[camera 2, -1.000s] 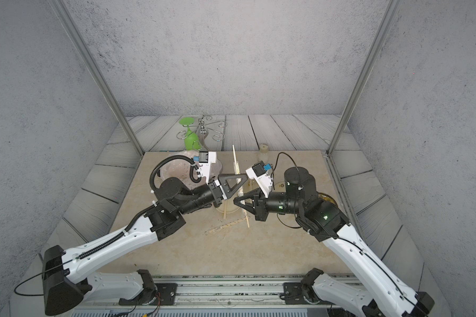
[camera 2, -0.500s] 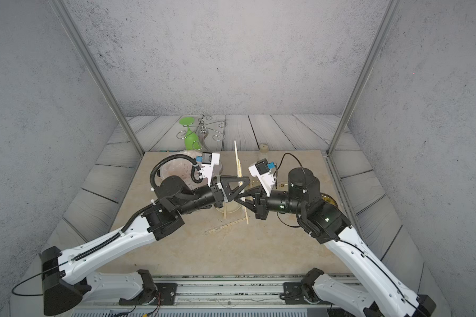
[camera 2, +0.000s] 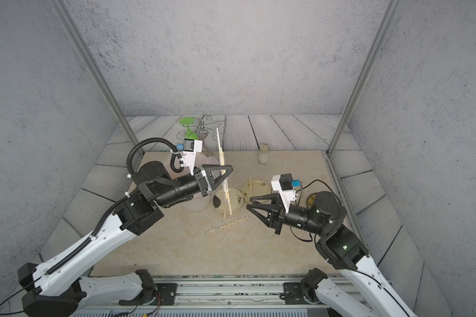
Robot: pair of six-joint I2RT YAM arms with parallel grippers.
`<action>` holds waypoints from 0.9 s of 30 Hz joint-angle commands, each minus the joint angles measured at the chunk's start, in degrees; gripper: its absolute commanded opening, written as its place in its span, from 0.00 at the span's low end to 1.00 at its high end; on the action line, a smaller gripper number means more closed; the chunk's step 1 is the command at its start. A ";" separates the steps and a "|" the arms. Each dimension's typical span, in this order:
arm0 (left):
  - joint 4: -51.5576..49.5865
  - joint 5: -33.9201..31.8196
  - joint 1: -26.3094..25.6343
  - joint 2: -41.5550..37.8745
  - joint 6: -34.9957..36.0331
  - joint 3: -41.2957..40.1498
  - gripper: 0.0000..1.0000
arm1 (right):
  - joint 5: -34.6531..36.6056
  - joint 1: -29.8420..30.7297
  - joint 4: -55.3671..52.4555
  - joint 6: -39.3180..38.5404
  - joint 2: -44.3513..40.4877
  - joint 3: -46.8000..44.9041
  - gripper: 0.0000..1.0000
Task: Remove the packaging of disposable chopsticks
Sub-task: Remove the packet bag from the disposable chopsticks.
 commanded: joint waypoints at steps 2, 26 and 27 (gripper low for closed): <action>9.26 5.01 0.07 0.72 -2.05 0.53 0.00 | -2.44 -0.12 16.43 7.39 -2.83 -5.60 0.00; 29.61 5.80 -1.26 2.11 -4.34 -0.77 0.00 | -13.36 2.28 24.72 8.68 7.17 -6.16 0.00; 30.44 5.68 -1.73 2.60 -4.31 -0.72 0.00 | -13.71 2.42 25.04 8.76 7.60 -5.93 0.00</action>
